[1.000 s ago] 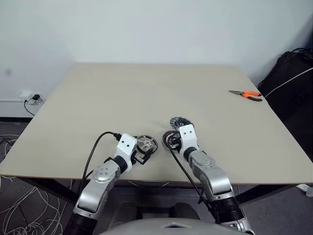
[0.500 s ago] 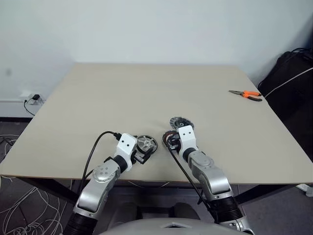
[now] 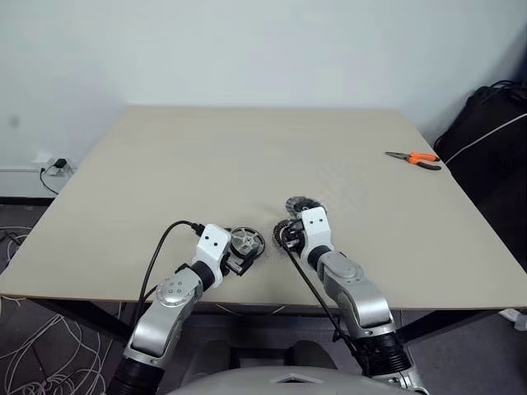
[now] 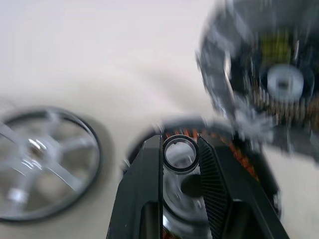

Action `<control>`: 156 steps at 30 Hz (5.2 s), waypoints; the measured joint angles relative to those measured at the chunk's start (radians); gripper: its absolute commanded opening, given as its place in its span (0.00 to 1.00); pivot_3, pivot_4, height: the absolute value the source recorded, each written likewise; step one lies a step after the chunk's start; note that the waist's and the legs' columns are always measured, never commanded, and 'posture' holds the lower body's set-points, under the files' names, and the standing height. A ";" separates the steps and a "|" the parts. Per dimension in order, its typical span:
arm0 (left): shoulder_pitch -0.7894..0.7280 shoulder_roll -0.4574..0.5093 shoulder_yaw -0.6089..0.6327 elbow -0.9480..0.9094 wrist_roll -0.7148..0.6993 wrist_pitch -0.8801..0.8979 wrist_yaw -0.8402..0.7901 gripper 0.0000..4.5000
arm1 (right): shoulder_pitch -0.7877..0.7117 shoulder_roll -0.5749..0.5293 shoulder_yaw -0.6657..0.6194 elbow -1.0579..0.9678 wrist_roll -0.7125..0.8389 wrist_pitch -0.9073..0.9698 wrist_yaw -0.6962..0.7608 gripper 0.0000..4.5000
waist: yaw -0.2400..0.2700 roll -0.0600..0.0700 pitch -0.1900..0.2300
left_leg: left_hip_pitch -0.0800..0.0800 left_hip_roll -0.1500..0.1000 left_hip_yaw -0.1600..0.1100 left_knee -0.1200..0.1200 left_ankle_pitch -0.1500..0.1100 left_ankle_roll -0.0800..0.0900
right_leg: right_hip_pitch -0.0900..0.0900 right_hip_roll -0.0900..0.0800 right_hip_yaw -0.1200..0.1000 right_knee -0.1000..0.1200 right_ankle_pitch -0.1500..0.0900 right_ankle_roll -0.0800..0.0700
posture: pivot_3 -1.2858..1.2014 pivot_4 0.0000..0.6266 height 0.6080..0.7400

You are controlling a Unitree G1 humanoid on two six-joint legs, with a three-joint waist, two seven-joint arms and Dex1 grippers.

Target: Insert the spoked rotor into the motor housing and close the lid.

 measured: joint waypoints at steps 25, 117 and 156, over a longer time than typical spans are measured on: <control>-0.002 -0.007 0.000 0.007 0.000 0.000 -0.001 1.00 | -0.005 -0.005 -0.007 0.112 -0.041 -0.005 -0.040 0.15 | 0.000 0.000 0.000 | 0.000 0.000 0.000 0.000 0.000 0.000 | 0.000 0.000 0.000 0.000 0.000 0.000 | 0.52 0.00 1.00; -0.003 -0.007 0.006 0.014 0.000 -0.001 -0.002 1.00 | 0.000 -0.006 -0.010 0.089 -0.070 0.034 -0.064 0.01 | 0.001 -0.001 -0.002 | 0.001 0.000 0.000 0.000 0.000 0.000 | 0.001 0.000 0.000 0.001 0.000 0.000 | 0.52 0.00 1.00; 0.002 -0.006 0.018 0.014 0.000 -0.001 0.001 1.00 | -0.024 -0.007 0.007 0.150 -0.064 -0.027 -0.027 0.01 | 0.000 -0.001 -0.002 | 0.001 0.000 0.000 0.000 0.000 0.000 | 0.001 0.000 0.000 0.001 0.000 0.000 | 0.52 0.00 1.00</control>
